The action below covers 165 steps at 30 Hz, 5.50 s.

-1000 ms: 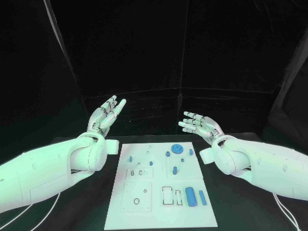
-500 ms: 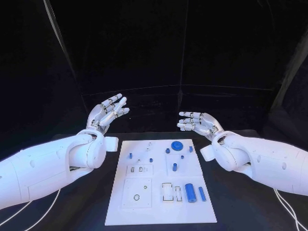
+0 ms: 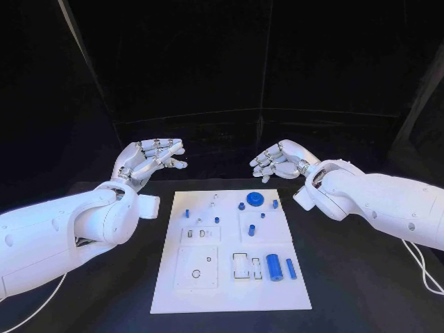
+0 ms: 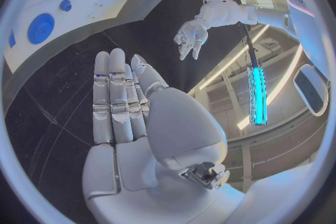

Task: Assemble the parts on the task board

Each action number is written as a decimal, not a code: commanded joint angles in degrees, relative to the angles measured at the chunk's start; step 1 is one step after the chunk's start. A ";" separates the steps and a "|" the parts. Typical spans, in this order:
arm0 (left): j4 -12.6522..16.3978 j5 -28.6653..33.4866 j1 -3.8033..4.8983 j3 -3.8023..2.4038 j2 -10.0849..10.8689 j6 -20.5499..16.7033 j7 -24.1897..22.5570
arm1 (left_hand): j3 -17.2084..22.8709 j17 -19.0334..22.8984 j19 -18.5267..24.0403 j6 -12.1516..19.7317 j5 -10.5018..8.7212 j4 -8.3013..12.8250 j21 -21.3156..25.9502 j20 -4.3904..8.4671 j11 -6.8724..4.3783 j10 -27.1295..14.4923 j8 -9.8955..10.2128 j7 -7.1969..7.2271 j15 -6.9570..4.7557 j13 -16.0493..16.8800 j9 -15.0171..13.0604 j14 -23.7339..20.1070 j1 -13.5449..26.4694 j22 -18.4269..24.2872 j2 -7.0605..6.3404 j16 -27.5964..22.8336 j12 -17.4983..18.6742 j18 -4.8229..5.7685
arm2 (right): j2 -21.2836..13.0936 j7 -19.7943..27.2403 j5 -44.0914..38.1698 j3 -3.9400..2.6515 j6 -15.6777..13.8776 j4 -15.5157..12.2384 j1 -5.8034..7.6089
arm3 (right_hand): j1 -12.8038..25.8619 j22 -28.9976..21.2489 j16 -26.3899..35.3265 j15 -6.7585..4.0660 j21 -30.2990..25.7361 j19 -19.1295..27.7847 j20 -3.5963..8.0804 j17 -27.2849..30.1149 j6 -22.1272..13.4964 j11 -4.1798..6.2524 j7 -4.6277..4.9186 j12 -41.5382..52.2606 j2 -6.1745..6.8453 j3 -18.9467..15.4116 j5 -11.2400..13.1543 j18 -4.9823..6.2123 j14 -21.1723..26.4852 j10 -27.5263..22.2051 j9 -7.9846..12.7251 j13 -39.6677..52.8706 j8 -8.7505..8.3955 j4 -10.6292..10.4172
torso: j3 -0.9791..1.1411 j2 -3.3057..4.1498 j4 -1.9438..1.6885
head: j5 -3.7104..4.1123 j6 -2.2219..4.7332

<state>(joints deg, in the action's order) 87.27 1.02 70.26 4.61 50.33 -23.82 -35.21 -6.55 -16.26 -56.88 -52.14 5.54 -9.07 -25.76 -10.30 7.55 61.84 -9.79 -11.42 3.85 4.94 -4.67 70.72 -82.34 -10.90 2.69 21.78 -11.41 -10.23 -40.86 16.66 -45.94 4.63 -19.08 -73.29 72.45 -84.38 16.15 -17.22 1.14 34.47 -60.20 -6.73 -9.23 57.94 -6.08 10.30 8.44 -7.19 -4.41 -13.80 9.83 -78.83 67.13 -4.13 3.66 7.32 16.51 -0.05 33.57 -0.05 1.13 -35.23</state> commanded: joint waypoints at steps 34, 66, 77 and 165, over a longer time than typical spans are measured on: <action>12.99 -2.12 0.73 -0.03 5.48 4.07 2.59 | -1.40 -3.46 1.42 -0.24 0.03 0.71 1.12 -0.78 1.11 -0.17 2.65 -1.00 1.04 -0.71 0.67 -3.34 -0.17 0.84 0.90 -1.15 3.88 -0.13 | 5.06 -24.05 -47.30 -0.06 9.15 -1.60 3.42 | 8.85 27.04 -36.20 -1.19 31.07 -6.87 0.63 -31.25 -1.73 0.86 -1.64 -4.07 6.46 12.38 4.08 -1.40 -6.44 -3.79 0.16 0.14 -3.65 -0.38 | -1.38 8.76 -1.95 | 1.16 0.99; 12.31 -2.12 0.73 -0.04 4.84 4.67 2.62 | -1.47 -3.74 1.51 -0.06 0.05 0.74 1.22 -0.89 1.24 -0.40 2.93 -1.15 1.14 -0.74 0.70 -3.50 -0.11 0.92 1.10 -1.25 4.19 -0.14 | 8.14 -23.41 -47.30 0.02 14.71 2.01 3.22 | 9.69 34.68 -44.03 -0.89 36.52 -9.98 0.46 -37.93 -0.93 0.57 -1.42 -3.38 6.75 16.36 4.03 -2.53 -6.49 -4.41 -0.07 0.18 -3.36 -0.62 | -1.38 9.04 -1.90 | 1.00 -0.54; 12.28 -2.12 0.73 -0.04 4.72 4.90 2.63 | -1.46 -3.77 1.52 -0.06 0.06 0.75 1.22 -0.90 1.25 -0.40 2.94 -1.16 1.15 -0.74 0.70 -3.51 -0.13 0.93 1.15 -1.26 4.21 -0.15 | 8.61 -23.71 -47.05 0.03 16.81 2.90 2.88 | 10.16 35.59 -45.29 -0.79 37.30 -10.09 0.37 -38.70 -0.12 0.46 -1.15 -3.01 6.52 18.06 3.93 -2.64 -6.22 -3.86 -0.13 0.16 -3.30 -0.72 | -1.36 9.05 -1.92 | 0.89 -1.17; 11.35 -2.12 0.89 -0.05 3.63 5.74 2.93 | -1.31 -4.14 1.54 -0.12 0.09 0.95 1.27 -0.97 1.27 -0.36 3.11 -1.19 1.18 -0.71 0.67 -3.61 -0.40 1.00 1.63 -1.32 4.40 -0.19 | 22.97 -22.54 -45.38 -0.17 5.27 18.04 2.47 | 12.21 39.41 -49.19 -1.38 40.55 -10.72 0.87 -39.65 5.36 1.35 -1.69 -3.03 6.70 29.78 7.05 -3.15 -5.44 0.62 -0.59 0.18 -3.05 -3.90 | -1.61 10.32 -2.83 | 0.32 -0.06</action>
<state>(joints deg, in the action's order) 98.57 -0.81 71.05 4.62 54.04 -18.88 -32.14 -7.74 -20.35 -55.72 -52.22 5.54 -8.21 -24.86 -11.17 8.61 61.53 -6.89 -12.17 5.13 4.30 -4.08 67.57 -82.77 -9.95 3.94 20.80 -7.23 -10.19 -18.04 -6.11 -91.26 4.51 -14.47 -55.30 74.76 -72.20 55.52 -66.18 -0.10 74.72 -70.87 -5.82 -48.93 63.11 -4.40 8.29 5.67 -1.03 25.00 -7.00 7.11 -84.03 67.97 -4.83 3.93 4.13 12.50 -1.65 43.88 -2.86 1.44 -35.29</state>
